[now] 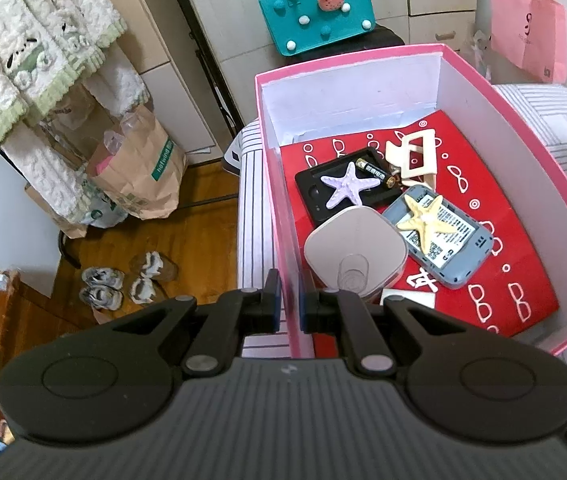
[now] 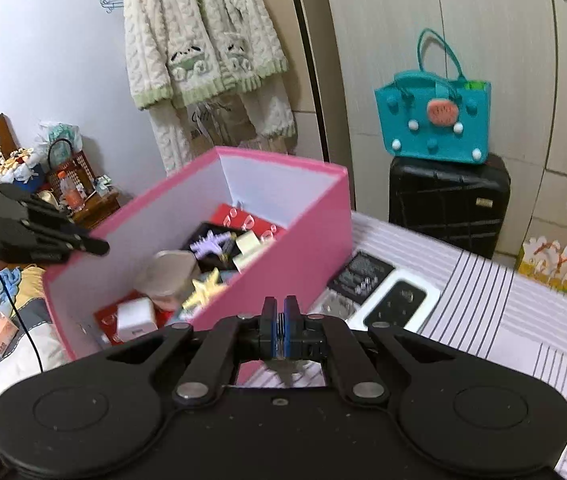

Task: Organize rigid objects
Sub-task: 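Carry the silver keys into the pink box and release them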

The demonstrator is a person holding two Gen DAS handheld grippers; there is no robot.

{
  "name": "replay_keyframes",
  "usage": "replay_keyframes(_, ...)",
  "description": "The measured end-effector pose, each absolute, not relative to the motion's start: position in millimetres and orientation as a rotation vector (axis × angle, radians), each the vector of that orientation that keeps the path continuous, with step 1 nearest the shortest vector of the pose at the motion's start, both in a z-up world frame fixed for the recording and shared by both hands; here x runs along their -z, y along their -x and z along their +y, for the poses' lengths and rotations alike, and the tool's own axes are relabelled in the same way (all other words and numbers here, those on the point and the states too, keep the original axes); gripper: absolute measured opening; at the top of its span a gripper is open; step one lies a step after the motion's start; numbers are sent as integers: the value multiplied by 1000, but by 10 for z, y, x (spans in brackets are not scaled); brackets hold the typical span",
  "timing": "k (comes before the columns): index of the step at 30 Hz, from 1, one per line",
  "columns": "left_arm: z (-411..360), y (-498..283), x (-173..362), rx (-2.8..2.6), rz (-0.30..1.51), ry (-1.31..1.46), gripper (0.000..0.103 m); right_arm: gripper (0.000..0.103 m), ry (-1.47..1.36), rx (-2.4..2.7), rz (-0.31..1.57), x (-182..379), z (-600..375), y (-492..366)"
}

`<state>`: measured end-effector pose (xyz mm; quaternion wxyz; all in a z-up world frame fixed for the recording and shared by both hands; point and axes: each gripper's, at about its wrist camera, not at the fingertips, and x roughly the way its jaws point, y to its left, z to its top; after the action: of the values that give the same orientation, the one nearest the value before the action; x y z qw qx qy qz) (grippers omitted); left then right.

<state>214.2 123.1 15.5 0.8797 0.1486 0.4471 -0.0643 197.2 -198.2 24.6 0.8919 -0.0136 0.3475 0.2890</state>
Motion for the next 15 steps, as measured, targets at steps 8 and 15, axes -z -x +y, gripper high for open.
replay_keyframes(8,1268,-2123,-145,148,925,-293,7,4,56,-638,669,-668,-1839,-1970)
replay_keyframes(15,1300,-2160,-169,176,956,-292,7,4,95,-688,624,-970,-1658,-2024)
